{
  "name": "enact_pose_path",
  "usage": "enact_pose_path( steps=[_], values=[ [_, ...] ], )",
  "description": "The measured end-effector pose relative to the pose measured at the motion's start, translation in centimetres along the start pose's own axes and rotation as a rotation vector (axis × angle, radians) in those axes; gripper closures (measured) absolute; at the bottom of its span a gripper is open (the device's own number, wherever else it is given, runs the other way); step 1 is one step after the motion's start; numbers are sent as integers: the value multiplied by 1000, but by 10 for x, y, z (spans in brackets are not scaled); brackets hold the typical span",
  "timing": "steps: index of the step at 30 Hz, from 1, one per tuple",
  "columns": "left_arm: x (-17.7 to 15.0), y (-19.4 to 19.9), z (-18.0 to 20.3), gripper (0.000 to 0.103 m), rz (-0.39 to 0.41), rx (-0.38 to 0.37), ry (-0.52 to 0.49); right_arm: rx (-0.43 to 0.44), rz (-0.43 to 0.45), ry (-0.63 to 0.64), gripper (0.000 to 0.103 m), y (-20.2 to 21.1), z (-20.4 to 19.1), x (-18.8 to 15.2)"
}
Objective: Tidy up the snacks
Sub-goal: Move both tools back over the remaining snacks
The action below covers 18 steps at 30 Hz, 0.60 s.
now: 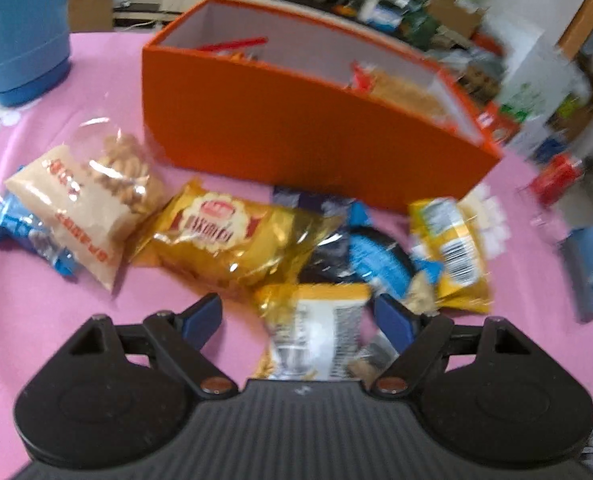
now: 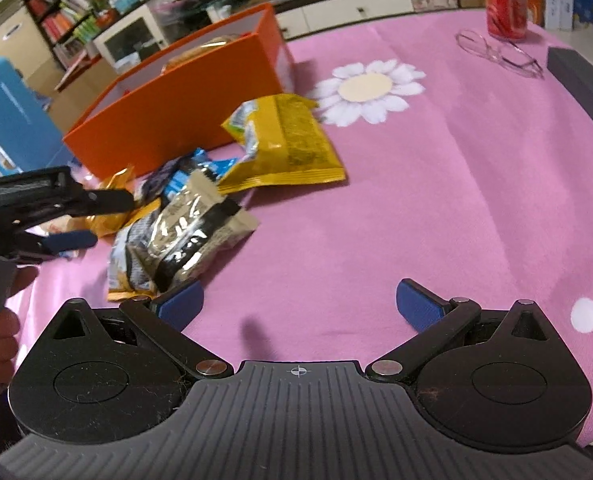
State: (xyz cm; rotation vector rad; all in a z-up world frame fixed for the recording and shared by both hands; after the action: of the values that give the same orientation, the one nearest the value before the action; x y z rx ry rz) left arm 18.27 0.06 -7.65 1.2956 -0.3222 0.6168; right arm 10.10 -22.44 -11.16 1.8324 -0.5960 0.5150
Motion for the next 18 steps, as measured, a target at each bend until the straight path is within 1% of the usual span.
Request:
enact_pose_path(
  steps=[2,4,5,7,10,12,14,15,18],
  values=[
    [-7,-5,5,22,-14,39,-46,4,1,-11,9,-1,3,0],
    [-17,-7,8,24,-35,64,-87,8,0,-10,9,-1,3,1],
    [-22,-4,8,24,-26,77,-111,8,-2,-7,9,-1,3,1],
    [-32,2,4,29,-25,87,-137,7,-5,-3,9,0,3,1],
    [-44,15,-13,35,-18,95,-149,9,-6,10,9,3,1,1],
    [-49,24,-28,35,-16,109,-159,8,-12,21,9,2,-1,1],
    [-54,29,-42,35,-18,140,-175,13,-17,30,9,1,-5,-1],
    [-56,33,-50,33,-19,156,-184,17,-20,35,9,1,-7,-1],
    [-62,43,-70,33,-18,166,-177,30,-25,65,9,0,-19,-1]
  ],
)
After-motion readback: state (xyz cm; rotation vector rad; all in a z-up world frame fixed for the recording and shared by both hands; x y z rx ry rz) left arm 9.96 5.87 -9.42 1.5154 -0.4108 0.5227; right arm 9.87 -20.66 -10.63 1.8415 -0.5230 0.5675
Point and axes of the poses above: each gripper's, at about its wrist camera, not at the fingertips, and y roughly against the way its jaws point, z to its right, x to its top, the point moved 3 cm from there along -y, roughly the way its jaws point, and after that the axes turned 1 degree about -y, right-handed, at the moved point
